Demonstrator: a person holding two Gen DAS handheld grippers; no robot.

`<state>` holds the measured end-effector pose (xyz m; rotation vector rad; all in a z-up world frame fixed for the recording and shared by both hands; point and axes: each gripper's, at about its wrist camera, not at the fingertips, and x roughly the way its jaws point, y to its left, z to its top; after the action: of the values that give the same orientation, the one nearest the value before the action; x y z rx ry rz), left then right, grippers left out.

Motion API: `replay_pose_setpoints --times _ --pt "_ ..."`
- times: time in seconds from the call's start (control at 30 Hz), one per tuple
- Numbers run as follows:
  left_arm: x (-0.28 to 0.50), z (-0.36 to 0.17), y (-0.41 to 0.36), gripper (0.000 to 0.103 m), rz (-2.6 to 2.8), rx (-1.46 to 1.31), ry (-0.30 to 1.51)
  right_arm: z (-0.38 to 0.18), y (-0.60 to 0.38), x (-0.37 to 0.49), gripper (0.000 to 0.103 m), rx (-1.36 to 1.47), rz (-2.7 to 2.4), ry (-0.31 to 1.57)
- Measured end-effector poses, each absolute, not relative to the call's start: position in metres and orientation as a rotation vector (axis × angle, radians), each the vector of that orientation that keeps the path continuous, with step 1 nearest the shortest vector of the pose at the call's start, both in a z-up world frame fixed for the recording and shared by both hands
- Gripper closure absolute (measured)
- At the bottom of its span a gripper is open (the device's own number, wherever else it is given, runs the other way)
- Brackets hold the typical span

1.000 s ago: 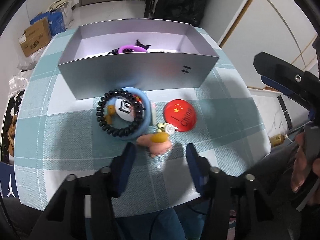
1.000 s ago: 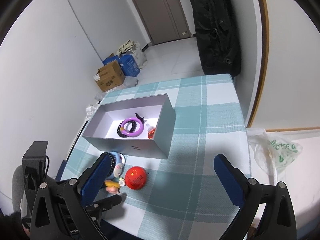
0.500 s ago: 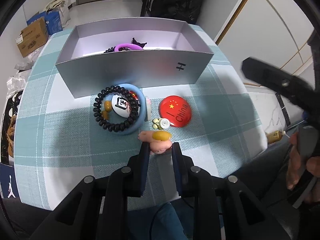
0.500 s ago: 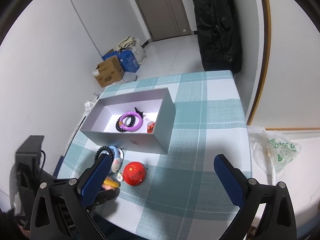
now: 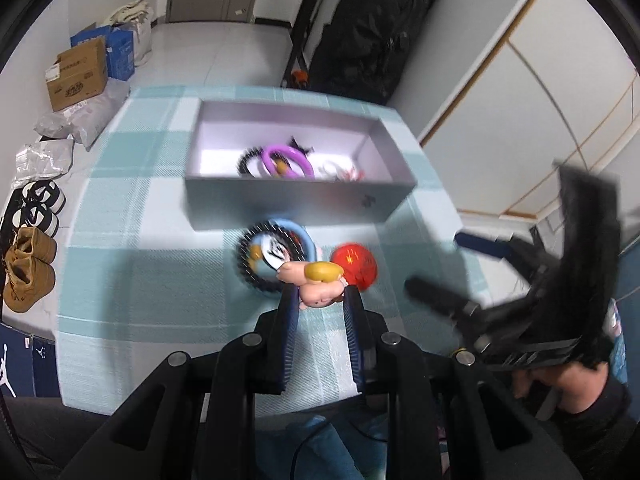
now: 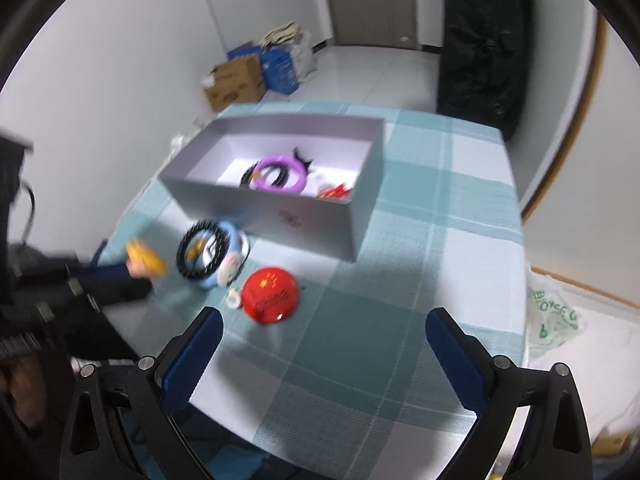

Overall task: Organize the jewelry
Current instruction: 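Lift the pink figurine with the left tool while the right tool grasps the red China badge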

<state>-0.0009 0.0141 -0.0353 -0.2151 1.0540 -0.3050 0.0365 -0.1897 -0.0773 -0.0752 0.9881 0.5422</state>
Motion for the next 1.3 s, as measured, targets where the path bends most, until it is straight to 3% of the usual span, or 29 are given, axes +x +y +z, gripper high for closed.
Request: replay_pose_setpoints --times 0.27,0.7,0.93,1.3 --pt "0.009 -0.025 0.027 0.085 -0.298 -0.277 1.012 -0.095 -0.159 0.031 0.021 -0.268 0.587 1.014" --pt "0.017 -0.019 0.043 0.085 -0.327 -0.315 0.992 -0.104 -0.136 0.034 0.039 -0.396 0.624 0.981" --pt "0.021 -0.020 0.047 0.085 -0.331 -0.327 1.000 -0.104 -0.134 0.042 0.062 -0.345 0.674 1.003" --pt "0.022 -0.020 0.048 0.085 -0.333 -0.334 1.002 -0.100 -0.128 0.039 0.062 -0.354 0.667 1.010"
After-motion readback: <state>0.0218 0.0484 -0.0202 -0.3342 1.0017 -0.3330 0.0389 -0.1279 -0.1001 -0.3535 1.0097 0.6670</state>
